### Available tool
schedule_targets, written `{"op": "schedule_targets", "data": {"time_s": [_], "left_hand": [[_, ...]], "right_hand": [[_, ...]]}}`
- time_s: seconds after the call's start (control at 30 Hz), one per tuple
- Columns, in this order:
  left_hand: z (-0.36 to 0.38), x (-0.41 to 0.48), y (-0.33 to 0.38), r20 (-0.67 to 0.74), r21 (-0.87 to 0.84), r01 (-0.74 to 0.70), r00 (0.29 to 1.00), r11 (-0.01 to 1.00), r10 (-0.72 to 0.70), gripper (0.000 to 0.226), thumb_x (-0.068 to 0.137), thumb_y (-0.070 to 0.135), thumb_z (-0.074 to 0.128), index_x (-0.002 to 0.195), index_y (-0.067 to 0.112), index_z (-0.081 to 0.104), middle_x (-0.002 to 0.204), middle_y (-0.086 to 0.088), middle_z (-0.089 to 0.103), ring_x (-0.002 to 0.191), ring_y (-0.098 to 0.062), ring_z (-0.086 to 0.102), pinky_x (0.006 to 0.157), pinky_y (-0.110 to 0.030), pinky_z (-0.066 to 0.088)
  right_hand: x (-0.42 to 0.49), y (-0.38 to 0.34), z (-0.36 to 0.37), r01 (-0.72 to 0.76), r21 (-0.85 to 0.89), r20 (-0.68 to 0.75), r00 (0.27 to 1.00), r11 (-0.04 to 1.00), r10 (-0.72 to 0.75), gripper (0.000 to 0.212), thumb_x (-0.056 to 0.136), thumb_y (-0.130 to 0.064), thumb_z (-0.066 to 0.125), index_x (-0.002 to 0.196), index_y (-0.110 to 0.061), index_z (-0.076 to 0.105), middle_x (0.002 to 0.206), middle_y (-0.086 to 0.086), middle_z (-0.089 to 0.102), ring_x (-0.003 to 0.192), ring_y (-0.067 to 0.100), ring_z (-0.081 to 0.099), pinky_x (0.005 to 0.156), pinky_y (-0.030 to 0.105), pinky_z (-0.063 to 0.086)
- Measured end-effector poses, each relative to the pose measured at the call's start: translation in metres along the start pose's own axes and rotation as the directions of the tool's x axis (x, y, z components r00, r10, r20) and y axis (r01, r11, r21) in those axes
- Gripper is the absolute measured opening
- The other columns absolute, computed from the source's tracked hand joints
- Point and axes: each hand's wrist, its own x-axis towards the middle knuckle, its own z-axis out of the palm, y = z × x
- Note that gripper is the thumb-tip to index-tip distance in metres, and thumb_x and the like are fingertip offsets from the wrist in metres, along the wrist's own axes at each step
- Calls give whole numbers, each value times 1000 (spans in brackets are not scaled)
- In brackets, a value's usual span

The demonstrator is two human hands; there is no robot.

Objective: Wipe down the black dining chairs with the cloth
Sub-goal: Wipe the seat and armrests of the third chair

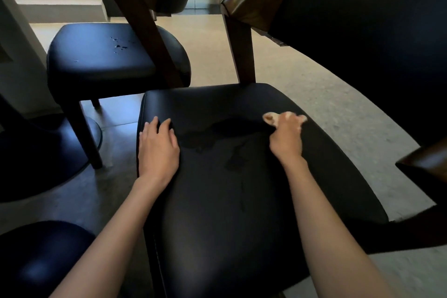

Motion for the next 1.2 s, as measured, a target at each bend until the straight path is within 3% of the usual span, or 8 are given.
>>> {"op": "schedule_targets", "data": {"time_s": [0.13, 0.3, 0.43, 0.53, 0.63, 0.8, 0.97, 1.2], "left_hand": [[5, 15, -3, -47, -41, -18, 999, 999, 16, 39, 100, 18, 38, 134, 6, 53, 143, -17, 45, 136, -32, 36, 114, -45, 28], [8, 28, -5, -66, -54, -9, 998, 999, 5, 40, 97, 15, 40, 133, 7, 55, 141, -12, 48, 134, -29, 39, 113, -44, 31], [10, 28, -5, -80, -56, -3, 997, 998, -1, 40, 96, 17, 41, 133, 10, 57, 142, -9, 48, 133, -26, 40, 113, -43, 31], [10, 28, -5, -87, -54, 2, 996, 999, -6, 40, 97, 18, 41, 133, 12, 57, 142, -7, 48, 133, -24, 39, 113, -42, 32], [10, 28, -5, -88, -57, 2, 996, 998, -7, 40, 96, 18, 41, 132, 12, 57, 141, -7, 48, 133, -24, 40, 112, -42, 32], [9, 28, -6, -94, -60, -17, 996, 998, 11, 39, 96, 17, 42, 132, 11, 57, 140, -8, 49, 131, -25, 41, 112, -42, 32], [9, 27, -6, -93, -61, -9, 996, 998, 3, 39, 97, 18, 42, 132, 12, 57, 140, -8, 49, 131, -24, 41, 112, -42, 33], [6, 26, -4, -91, -60, 9, 996, 998, -14, 39, 97, 20, 41, 133, 15, 56, 140, -6, 49, 132, -23, 39, 112, -41, 33]], "right_hand": [[-6, -49, 28, 313, 78, 133, 938, 947, -321, 55, 92, 7, 40, 144, -10, 34, 153, 13, 27, 136, 32, 35, 103, 40, 37], [-26, -60, 18, 405, 291, 276, 832, 867, -482, 59, 98, 5, 34, 151, -21, 31, 156, 7, 31, 142, 20, 30, 114, 29, 23], [-2, -25, -18, 318, 54, -161, 939, 947, -306, 61, 94, 4, 39, 150, -21, 32, 156, 6, 31, 139, 27, 34, 112, 40, 29], [21, 4, -19, 111, -59, 169, 981, 992, -100, 60, 101, -40, 41, 154, -29, 17, 163, 7, -2, 149, 31, -7, 120, 53, 0], [31, 14, -15, -113, 201, 351, 936, 973, 36, 86, 84, -82, 27, 154, -32, 17, 163, 2, -4, 149, 29, -5, 119, 56, 7], [38, 26, 1, 80, -207, -12, 996, 975, -84, 50, 101, -53, 28, 148, -38, 32, 155, 10, 26, 141, 33, 22, 114, 49, 18], [37, 4, 12, 76, -144, -113, 989, 987, -93, 42, 103, -34, 38, 135, -12, 55, 123, 18, 49, 100, 29, 57, 87, 35, 44], [-19, -61, 33, 393, 19, 4, 919, 919, -394, 34, 101, -37, 45, 115, -17, 68, 102, 6, 57, 84, 19, 57, 71, 31, 37]]}}
